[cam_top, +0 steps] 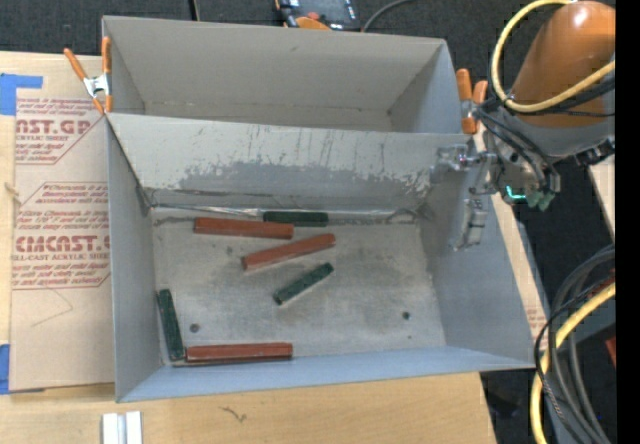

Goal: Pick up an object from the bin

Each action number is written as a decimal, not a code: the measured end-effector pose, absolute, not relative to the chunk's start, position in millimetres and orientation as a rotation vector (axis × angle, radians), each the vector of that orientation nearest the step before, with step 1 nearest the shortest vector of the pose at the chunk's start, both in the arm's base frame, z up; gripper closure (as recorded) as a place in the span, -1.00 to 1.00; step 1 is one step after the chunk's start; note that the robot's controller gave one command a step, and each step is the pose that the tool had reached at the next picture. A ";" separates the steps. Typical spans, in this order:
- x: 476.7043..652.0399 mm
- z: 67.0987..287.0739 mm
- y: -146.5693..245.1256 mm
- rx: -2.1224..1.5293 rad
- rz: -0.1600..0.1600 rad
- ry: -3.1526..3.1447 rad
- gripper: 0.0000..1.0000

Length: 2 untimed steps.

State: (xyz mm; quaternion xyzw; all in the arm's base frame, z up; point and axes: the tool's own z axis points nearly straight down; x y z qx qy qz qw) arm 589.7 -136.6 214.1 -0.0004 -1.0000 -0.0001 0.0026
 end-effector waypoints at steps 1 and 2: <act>582.7 88.1 -68.3 0.246 -0.006 -3.127 -1.00; 586.9 73.7 6.7 0.243 -0.006 -3.135 -1.00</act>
Offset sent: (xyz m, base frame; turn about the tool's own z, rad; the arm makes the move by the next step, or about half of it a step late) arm -0.0052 0.0651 -0.1215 -0.1550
